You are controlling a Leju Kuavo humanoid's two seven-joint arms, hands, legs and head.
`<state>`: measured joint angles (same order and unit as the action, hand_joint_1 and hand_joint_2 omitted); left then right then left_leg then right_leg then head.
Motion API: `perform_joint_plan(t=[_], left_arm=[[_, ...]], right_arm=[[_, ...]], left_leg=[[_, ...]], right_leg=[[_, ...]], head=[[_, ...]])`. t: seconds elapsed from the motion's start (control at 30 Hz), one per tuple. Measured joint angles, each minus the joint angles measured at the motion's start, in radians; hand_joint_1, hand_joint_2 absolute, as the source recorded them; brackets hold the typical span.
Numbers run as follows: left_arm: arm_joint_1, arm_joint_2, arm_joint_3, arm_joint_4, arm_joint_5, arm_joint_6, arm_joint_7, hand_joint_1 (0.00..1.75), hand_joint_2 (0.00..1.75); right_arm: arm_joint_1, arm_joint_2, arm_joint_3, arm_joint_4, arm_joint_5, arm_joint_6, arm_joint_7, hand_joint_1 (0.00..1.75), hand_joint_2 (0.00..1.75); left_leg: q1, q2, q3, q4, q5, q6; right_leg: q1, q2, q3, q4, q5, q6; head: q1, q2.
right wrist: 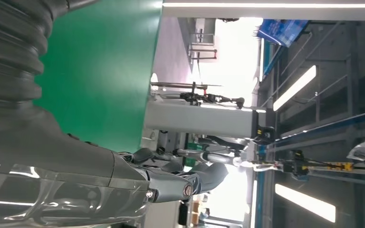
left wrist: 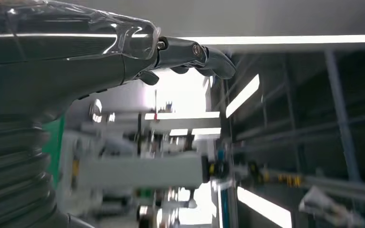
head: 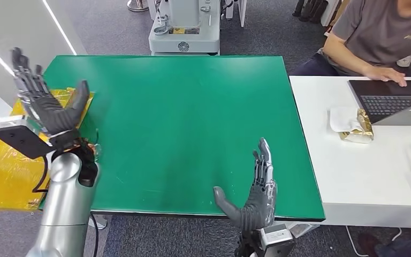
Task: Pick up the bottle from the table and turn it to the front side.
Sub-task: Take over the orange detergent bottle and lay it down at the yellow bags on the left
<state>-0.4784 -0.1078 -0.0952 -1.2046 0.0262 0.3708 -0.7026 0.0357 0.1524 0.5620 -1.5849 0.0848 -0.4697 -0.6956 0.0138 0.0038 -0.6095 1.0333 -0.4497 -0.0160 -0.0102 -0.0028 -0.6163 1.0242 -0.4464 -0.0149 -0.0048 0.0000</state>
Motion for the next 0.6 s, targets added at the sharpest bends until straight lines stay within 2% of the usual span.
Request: perform_joint_plan(t=[0.1, 0.33, 0.6], left_arm=[[0.045, -0.036, -0.062, 0.001, 0.03, -0.037, 0.0, 0.0, 1.75], [0.149, -0.097, -0.16, 0.016, 0.03, -0.027, 0.0, 0.0, 1.75], [0.247, -0.132, -0.181, 0.005, 0.024, -0.024, 0.0, 0.0, 1.75]], right_arm=[[-0.022, 0.008, -0.002, 0.0, 0.013, -0.019, 0.0, 0.0, 1.75], [-0.08, 0.02, -0.005, -0.001, -0.002, -0.066, 0.0, 0.0, 1.75], [-0.131, 0.022, -0.005, -0.016, -0.022, -0.076, 0.0, 0.0, 1.75]], left_leg=[[0.0, 0.0, 0.0, 0.0, -0.001, 0.001], [0.0, 0.0, 0.0, 0.0, -0.001, 0.001], [0.0, 0.0, 0.0, 0.0, -0.001, 0.001]], right_leg=[[0.0, 0.001, 0.0, 0.0, 0.0, 0.0], [0.0, 0.001, 0.0, 0.0, -0.001, 0.0], [0.0, 0.001, 0.0, 0.0, -0.001, 0.0]], head=[[0.0, 0.0], [0.0, 0.0], [0.0, 0.0]])
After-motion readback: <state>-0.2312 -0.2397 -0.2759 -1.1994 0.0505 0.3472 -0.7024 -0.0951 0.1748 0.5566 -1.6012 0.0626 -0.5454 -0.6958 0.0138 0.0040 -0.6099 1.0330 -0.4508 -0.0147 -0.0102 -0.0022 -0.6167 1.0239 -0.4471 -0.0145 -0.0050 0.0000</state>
